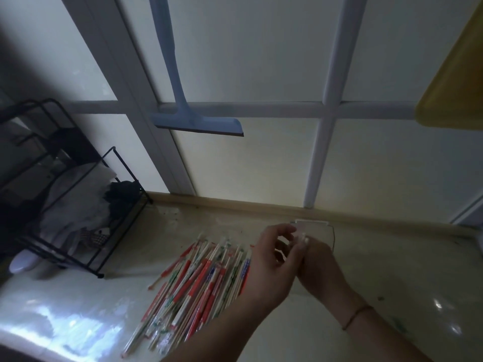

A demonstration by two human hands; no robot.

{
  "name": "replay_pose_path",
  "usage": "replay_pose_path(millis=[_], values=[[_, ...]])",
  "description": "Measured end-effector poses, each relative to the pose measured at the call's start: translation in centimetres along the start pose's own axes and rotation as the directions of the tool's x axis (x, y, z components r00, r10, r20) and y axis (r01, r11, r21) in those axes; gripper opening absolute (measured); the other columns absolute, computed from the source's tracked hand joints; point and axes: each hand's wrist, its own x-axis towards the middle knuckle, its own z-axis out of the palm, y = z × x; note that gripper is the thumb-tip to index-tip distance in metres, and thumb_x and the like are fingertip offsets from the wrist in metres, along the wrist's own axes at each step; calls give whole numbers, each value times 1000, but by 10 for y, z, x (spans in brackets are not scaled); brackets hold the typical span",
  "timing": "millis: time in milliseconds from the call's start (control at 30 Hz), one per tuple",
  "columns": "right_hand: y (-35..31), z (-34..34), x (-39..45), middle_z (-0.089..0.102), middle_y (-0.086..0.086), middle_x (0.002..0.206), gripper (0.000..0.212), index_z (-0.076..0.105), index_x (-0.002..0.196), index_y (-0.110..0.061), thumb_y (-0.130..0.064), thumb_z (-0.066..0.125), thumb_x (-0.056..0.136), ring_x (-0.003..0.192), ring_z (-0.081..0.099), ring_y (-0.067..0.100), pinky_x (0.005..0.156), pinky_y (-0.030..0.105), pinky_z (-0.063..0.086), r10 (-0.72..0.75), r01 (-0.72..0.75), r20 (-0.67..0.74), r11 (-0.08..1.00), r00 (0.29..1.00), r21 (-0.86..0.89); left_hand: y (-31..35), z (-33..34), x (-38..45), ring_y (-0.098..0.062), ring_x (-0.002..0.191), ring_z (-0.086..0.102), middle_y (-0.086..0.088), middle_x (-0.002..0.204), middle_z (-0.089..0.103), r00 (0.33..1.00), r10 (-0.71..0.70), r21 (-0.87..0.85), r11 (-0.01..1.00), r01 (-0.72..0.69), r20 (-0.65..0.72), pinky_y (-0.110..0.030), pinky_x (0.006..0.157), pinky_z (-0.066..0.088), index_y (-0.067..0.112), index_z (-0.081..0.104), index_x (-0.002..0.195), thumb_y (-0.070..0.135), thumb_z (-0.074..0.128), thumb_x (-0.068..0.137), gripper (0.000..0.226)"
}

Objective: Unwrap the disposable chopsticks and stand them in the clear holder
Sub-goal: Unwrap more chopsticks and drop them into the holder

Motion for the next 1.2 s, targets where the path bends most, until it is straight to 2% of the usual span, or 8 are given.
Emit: replay_pose_path(millis=[67, 133, 233, 400, 567, 733, 1067, 1200], values=[[-4, 11, -3, 60, -3, 86, 16, 67, 96, -20, -21, 51, 94, 84, 64, 20, 66, 16, 37, 13, -10, 49, 999, 999, -53, -15, -1, 0, -11, 84, 64, 11, 105, 61, 997, 63, 102, 993, -66, 33, -22, 68, 53, 37, 58, 108, 33, 66, 87, 23], [-4, 18, -5, 65, 1, 94, 16, 69, 102, -17, -19, 56, 92, 89, 65, 20, 73, 23, 45, 53, -51, 39, 997, 998, -49, -29, -1, 0, -9, 87, 63, 11, 105, 61, 994, 90, 177, 979, -99, 60, -25, 72, 55, 40, 58, 107, 31, 69, 85, 27], [2, 22, -10, 68, -11, 107, 29, 64, 118, -32, -28, 56, 90, 98, 65, 9, 82, 27, 52, 130, -133, 57, 990, 990, 49, -45, -1, 0, -10, 86, 63, 10, 100, 63, 994, 55, 214, 974, -74, 95, -33, 74, 55, 35, 62, 106, 35, 71, 82, 25], [8, 26, -21, 68, -8, 103, 21, 63, 111, -32, -30, 57, 91, 95, 65, 16, 77, 30, 50, 206, -207, 98, 978, 974, 2, -49, -1, -4, -6, 83, 62, 13, 97, 66, 989, 7, 223, 974, -40, 145, -27, 73, 54, 36, 63, 108, 35, 72, 79, 31], [13, 23, -26, 69, -7, 106, 28, 61, 115, -31, -32, 58, 88, 97, 65, 17, 74, 29, 49, 181, -172, 100, 980, 978, -99, -47, -4, -2, -2, 77, 59, 20, 87, 62, 981, 45, 240, 966, -90, 187, -17, 68, 48, 35, 66, 92, 21, 73, 82, 19], [14, 21, -30, 67, -6, 103, 25, 58, 113, -33, -40, 55, 90, 95, 65, 16, 71, 28, 47, 161, -139, 117, 975, 980, -176, -55, -5, -4, 1, 76, 55, 10, 88, 65, 978, 63, 284, 951, -119, 201, -10, 66, 39, 21, 69, 91, 24, 72, 82, 9], [16, 21, -32, 64, -8, 104, 28, 57, 114, -32, -40, 58, 87, 98, 62, 15, 75, 30, 50, 154, -140, 105, 981, 982, -134, -52, -6, -4, -3, 81, 58, 13, 93, 64, 971, 74, 245, 961, -131, 229, -8, 68, 40, 20, 69, 96, 25, 73, 86, 13], [17, 18, -33, 62, -9, 105, 31, 56, 115, -31, -40, 62, 86, 97, 61, 15, 74, 29, 49, 158, -151, 69, 984, 985, -98, -54, -9, -7, -4, 84, 59, 17, 98, 61, 971, 49, 225, 969, -103, 234, -8, 68, 40, 41, 59, 102, 27, 77, 80, 32]])
